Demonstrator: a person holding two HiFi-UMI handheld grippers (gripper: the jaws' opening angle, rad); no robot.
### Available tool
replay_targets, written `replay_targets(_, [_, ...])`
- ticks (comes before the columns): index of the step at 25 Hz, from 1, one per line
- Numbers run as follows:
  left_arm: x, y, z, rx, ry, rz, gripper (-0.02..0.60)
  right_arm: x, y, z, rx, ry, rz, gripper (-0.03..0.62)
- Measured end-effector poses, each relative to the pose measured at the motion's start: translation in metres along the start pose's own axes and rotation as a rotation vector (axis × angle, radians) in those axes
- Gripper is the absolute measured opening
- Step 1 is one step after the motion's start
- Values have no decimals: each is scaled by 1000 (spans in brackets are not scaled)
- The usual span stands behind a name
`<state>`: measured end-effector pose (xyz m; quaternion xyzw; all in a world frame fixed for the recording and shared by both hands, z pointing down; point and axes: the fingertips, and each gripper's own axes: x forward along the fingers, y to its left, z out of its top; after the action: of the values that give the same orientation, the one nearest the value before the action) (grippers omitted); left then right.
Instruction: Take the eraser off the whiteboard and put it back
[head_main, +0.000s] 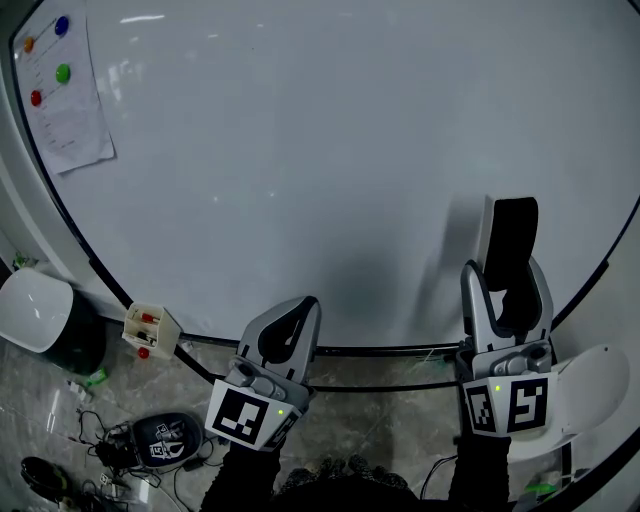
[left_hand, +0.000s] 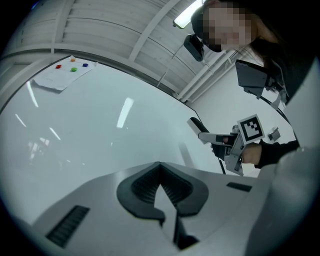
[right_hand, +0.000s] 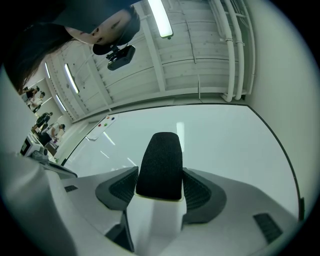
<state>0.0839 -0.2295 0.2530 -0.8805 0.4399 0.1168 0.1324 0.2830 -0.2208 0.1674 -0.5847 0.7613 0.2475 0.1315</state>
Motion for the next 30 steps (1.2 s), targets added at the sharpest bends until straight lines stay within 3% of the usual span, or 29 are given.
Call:
replay_targets(6, [-4, 5, -3, 3, 13, 25, 5, 0, 3, 0, -3, 4, 2, 279])
replay_targets(10, [-7, 8, 5, -35, -28, 31, 6, 0, 4, 0, 0, 7, 4, 279])
replay_targets(18, [-18, 16, 5, -21, -9, 83, 6, 1, 10, 4, -1, 2, 29, 279])
replay_targets(26, [-46, 29, 3, -1, 22, 213, 6, 15, 35, -9, 45, -14, 141, 279])
replay_targets(30, [-76, 37, 2, 32, 76, 294, 6, 26, 62, -12, 82, -27, 221, 279])
